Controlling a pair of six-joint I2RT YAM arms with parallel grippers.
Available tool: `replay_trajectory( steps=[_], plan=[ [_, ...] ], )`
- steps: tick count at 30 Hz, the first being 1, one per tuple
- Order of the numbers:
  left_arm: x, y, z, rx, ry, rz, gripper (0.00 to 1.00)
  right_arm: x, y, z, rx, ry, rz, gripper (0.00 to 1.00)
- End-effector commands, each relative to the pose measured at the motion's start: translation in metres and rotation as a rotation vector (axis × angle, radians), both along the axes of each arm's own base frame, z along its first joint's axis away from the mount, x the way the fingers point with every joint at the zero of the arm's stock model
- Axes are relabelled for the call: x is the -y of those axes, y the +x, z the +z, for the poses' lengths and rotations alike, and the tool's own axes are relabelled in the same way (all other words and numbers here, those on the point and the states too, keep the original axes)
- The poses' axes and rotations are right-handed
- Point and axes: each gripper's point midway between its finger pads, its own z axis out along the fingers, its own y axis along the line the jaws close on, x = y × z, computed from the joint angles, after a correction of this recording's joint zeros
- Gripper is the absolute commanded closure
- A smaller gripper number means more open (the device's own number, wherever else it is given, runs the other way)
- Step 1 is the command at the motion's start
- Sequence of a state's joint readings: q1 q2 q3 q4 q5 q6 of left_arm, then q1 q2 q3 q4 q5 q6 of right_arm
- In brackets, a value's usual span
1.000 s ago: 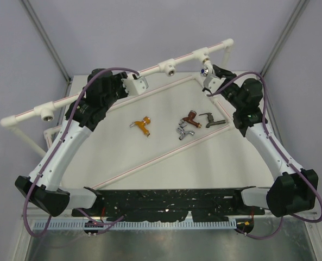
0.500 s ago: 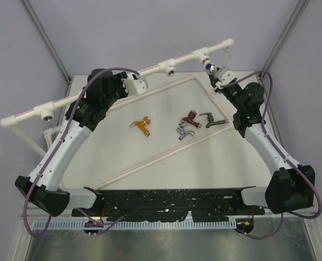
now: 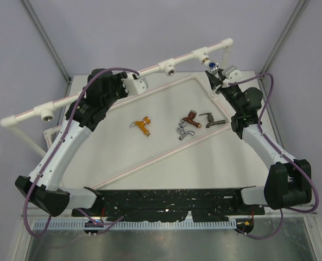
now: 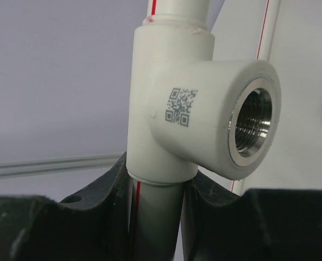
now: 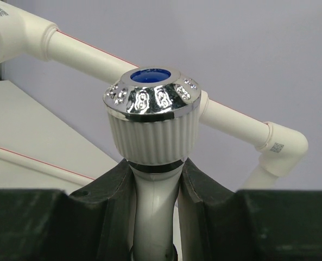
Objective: Install the water faucets
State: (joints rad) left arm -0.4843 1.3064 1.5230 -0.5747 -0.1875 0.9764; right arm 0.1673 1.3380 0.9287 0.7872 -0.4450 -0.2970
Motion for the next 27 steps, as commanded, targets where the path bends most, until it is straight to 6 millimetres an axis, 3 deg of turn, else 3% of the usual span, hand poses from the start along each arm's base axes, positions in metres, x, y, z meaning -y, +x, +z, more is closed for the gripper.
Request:
replay_trajectory(
  steps=[1,6,15,27],
  plan=[
    [0.023,-0.026,0.002,-0.051,-0.152,-0.048,1.00,-0.021,-0.001,-0.014,-0.069,0.032,0.082,0.95],
    [0.024,-0.026,0.002,-0.051,-0.154,-0.051,1.00,-0.011,0.000,-0.010,-0.090,0.057,0.030,0.95],
    [0.025,-0.028,0.003,-0.051,-0.155,-0.055,1.00,-0.015,0.001,-0.008,-0.322,0.437,0.097,0.95],
    [0.024,-0.029,0.005,-0.047,-0.157,-0.054,1.00,-0.021,0.005,-0.012,-0.554,0.783,0.173,0.95]
  ],
)
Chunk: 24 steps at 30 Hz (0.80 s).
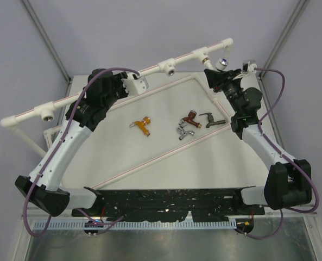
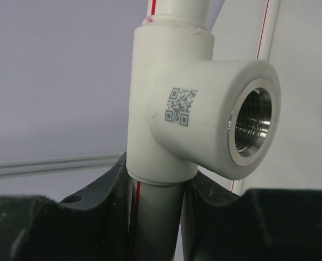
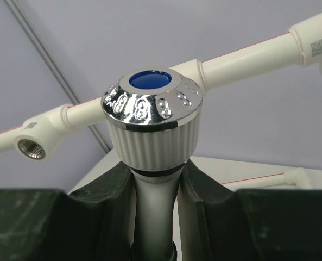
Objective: Install the water faucets
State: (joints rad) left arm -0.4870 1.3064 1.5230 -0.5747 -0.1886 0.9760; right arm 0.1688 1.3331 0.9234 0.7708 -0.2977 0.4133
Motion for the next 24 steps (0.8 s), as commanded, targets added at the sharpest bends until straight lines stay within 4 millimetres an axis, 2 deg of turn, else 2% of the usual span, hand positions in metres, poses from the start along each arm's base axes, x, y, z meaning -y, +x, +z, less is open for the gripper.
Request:
replay_trajectory(
  steps=[1,5,12,16,24],
  plan=[
    [0.024,-0.029,0.004,-0.049,-0.156,-0.054,1.00,-0.020,0.007,-0.008,-0.178,0.219,0.098,0.95],
    [0.025,-0.030,0.006,-0.045,-0.159,-0.059,1.00,-0.026,0.007,-0.010,-0.235,0.338,0.136,0.95],
    [0.025,-0.032,0.006,-0.044,-0.159,-0.064,1.00,-0.024,0.007,-0.014,-0.318,0.506,0.137,0.95],
    [0.026,-0.032,0.006,-0.043,-0.159,-0.066,1.00,-0.024,0.003,-0.008,-0.318,0.530,0.136,0.89],
    [0.025,-0.034,0.009,-0.034,-0.162,-0.065,1.00,-0.022,-0.006,0.007,-0.250,0.523,0.151,0.44]
  ],
)
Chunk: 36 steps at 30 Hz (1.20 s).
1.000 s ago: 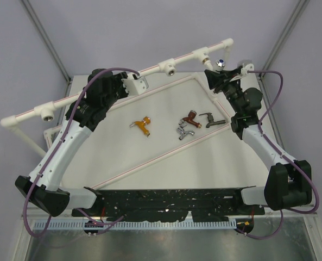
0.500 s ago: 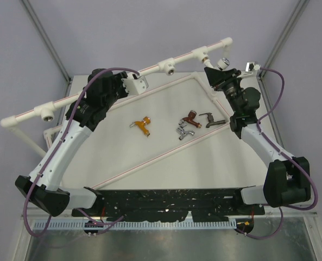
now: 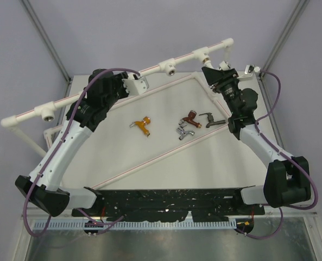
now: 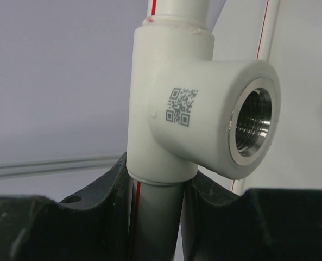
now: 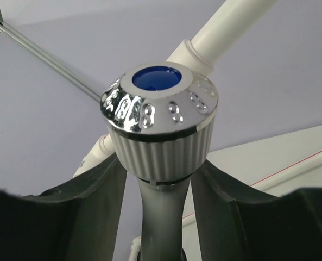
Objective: Install the water faucets
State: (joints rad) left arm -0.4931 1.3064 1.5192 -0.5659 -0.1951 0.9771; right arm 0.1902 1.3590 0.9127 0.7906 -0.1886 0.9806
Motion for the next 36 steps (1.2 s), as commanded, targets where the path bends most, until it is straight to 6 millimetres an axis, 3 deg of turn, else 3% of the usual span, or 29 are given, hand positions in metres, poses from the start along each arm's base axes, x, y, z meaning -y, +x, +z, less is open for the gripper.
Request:
replay_trajectory(
  steps=[1,2,6,11,14,18,29,36],
  plan=[
    [0.023,-0.034,0.008,-0.040,-0.163,-0.067,1.00,-0.011,-0.007,0.005,0.019,0.011,0.029,0.40],
    [0.024,-0.035,0.009,-0.038,-0.162,-0.069,1.00,-0.012,-0.007,0.003,0.020,0.010,0.030,0.33],
    [0.023,-0.035,0.009,-0.038,-0.161,-0.070,1.00,-0.009,-0.013,0.008,0.044,0.008,0.022,0.29],
    [0.023,-0.035,0.008,-0.036,-0.161,-0.068,1.00,0.002,-0.024,-0.004,0.047,-0.004,-0.015,0.23],
    [0.023,-0.035,0.009,-0.033,-0.162,-0.069,1.00,0.012,-0.033,-0.014,0.052,-0.021,-0.041,0.05],
    [0.025,-0.036,0.010,-0.030,-0.165,-0.075,1.00,0.025,-0.047,-0.022,0.072,-0.070,-0.075,0.04],
    [0.030,-0.028,0.000,-0.067,-0.165,-0.057,1.00,0.040,-0.093,0.001,0.153,-0.373,-0.154,0.05],
    [0.013,-0.013,-0.009,-0.113,-0.209,0.086,1.00,0.054,-0.121,-0.029,0.065,-0.604,-0.183,0.05]
  ],
)
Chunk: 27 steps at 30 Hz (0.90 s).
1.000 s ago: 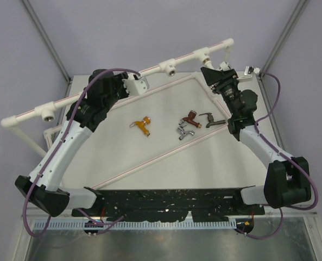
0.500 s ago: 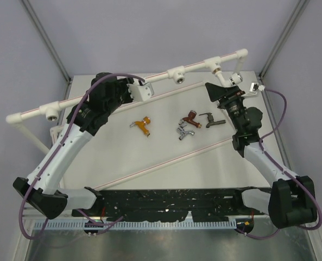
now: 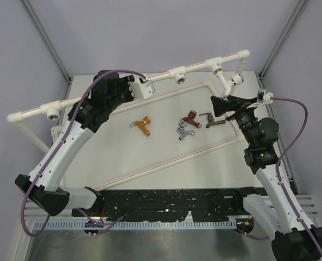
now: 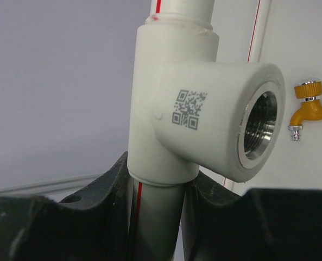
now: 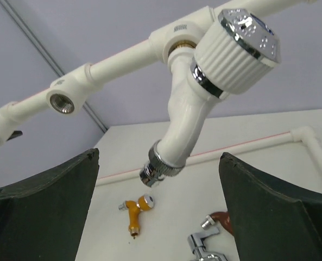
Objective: Install the water faucets
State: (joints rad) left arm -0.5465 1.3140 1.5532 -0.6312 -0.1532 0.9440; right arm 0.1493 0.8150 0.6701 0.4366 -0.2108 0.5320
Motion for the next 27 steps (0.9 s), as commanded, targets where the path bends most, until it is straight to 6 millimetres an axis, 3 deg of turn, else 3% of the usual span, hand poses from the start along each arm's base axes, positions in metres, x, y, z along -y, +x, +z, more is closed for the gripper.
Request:
replay_trajectory(
  steps=[1,3,8,10,12,15,19,22,27],
  plan=[
    [-0.016,0.001,-0.005,-0.069,-0.184,0.191,1.00,0.014,-0.019,-0.023,-0.082,-0.271,-0.058,0.05],
    [-0.020,0.000,-0.005,-0.068,-0.208,0.217,1.00,0.019,-0.026,-0.030,-0.121,-0.340,-0.070,0.05],
    [-0.032,-0.003,-0.003,-0.053,-0.269,0.300,1.00,0.030,-0.037,-0.014,-0.110,-0.497,-0.098,0.05],
    [-0.037,-0.001,-0.002,-0.033,-0.276,0.334,1.00,0.038,-0.037,-0.002,-0.102,-0.576,-0.131,0.05],
    [-0.039,0.001,-0.002,-0.024,-0.276,0.346,1.00,0.047,-0.040,0.028,-0.071,-0.612,-0.186,0.05],
    [-0.037,0.007,-0.003,-0.022,-0.287,0.362,1.00,0.056,-0.041,0.046,-0.091,-0.611,-0.234,0.00],
    [-0.038,0.016,-0.005,-0.017,-0.289,0.393,0.99,0.060,-0.035,0.067,-0.094,-0.539,-0.274,0.09],
    [-0.036,0.019,-0.003,-0.013,-0.303,0.395,0.93,0.062,-0.018,0.075,-0.108,-0.520,-0.295,0.14],
    [-0.033,0.019,-0.001,-0.016,-0.341,0.389,0.92,0.055,0.007,0.090,-0.095,-0.439,-0.269,0.25]
  ],
)
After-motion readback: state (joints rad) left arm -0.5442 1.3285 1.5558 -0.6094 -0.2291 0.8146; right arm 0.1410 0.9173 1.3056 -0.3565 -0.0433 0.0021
